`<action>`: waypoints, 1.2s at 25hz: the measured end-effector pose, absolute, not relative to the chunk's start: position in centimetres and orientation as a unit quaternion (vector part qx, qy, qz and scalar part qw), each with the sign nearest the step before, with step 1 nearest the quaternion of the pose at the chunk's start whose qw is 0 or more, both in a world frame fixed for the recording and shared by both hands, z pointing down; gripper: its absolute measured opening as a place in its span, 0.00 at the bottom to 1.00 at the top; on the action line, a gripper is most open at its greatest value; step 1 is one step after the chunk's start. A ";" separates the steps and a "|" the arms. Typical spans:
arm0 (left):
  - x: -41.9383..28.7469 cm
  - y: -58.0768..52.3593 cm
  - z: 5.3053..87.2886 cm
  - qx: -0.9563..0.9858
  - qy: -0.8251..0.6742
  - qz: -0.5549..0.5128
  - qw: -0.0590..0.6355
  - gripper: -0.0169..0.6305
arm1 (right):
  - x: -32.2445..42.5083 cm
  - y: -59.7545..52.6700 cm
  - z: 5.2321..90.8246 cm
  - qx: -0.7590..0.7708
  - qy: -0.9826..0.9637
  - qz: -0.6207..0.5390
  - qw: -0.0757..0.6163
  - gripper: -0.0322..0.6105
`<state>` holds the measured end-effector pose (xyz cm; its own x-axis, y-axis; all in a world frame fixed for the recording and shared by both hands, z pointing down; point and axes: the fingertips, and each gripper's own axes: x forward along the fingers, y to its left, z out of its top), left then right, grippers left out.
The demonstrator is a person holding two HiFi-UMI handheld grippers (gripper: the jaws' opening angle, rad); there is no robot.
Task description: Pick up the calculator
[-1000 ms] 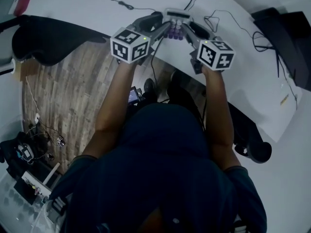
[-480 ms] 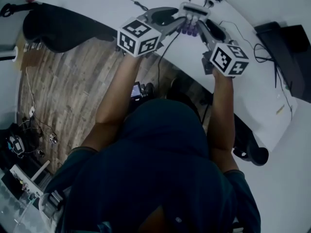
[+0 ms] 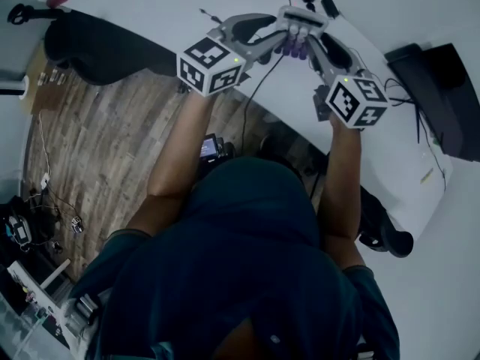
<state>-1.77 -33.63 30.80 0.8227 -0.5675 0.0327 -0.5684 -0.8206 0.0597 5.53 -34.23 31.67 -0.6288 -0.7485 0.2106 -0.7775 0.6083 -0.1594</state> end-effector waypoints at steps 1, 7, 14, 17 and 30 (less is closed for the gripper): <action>-1.9 -33.4 30.4 0.954 -0.297 0.004 0.028 0.23 | 5.4 -34.0 31.2 0.427 -0.895 0.112 0.060 0.27; -2.0 -32.6 28.0 0.956 -0.292 -0.007 -0.007 0.22 | 5.3 -33.3 28.6 0.430 -0.898 0.080 0.054 0.27; -2.2 -31.6 26.7 0.957 -0.287 -0.015 -0.029 0.22 | 5.1 -32.4 26.8 0.433 -0.898 0.049 0.057 0.27; -2.3 -31.2 26.3 0.958 -0.284 -0.017 -0.036 0.22 | 5.1 -32.1 26.1 0.435 -0.898 0.037 0.056 0.27; -2.2 -30.3 25.2 0.958 -0.280 -0.019 -0.054 0.22 | 5.1 -31.0 24.5 0.435 -0.897 -0.013 0.076 0.27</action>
